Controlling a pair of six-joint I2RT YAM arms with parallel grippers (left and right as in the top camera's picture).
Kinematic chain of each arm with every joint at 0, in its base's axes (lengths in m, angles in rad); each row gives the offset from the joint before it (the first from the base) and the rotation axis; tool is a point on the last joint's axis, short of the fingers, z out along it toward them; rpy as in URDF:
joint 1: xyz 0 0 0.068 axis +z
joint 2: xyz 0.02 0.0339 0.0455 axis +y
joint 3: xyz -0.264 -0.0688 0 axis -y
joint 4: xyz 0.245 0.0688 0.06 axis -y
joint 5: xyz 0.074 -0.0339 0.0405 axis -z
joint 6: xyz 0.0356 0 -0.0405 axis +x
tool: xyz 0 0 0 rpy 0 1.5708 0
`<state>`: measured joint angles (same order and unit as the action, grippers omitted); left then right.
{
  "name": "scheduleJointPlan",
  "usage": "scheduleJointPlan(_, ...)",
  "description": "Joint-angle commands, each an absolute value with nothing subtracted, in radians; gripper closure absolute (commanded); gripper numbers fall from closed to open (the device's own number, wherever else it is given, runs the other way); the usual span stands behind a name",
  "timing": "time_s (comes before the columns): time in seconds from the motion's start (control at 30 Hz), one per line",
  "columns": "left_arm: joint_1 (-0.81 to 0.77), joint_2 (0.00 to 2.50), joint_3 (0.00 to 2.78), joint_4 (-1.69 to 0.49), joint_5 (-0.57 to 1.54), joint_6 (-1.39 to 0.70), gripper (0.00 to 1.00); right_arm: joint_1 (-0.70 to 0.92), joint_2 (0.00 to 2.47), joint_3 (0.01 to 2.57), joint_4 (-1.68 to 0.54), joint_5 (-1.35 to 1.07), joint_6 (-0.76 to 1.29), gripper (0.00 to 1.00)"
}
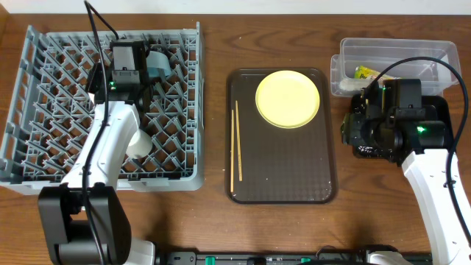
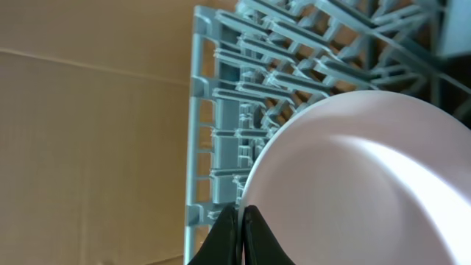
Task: Sort waste into correct bins and load items into the dishwasher rack
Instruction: 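Lift the white plate and insert it upright into the dish rack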
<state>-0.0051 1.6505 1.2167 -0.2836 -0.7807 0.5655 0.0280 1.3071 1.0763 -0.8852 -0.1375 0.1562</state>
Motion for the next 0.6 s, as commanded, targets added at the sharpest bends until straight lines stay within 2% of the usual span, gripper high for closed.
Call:
scheduleJointPlan(0.0, -0.007, 1.659, 1.212, -0.233, -0.884, 0.622, 0.94, 0.018, 1.306, 1.080, -0.883, -0.132, 0.163, 0.42)
scheduleJointPlan(0.57, -0.052, 1.663, 1.181, -0.252, -0.876, 0.658, 0.94, 0.018, 1.306, 1.080, -0.883, -0.139, 0.164, 0.42)
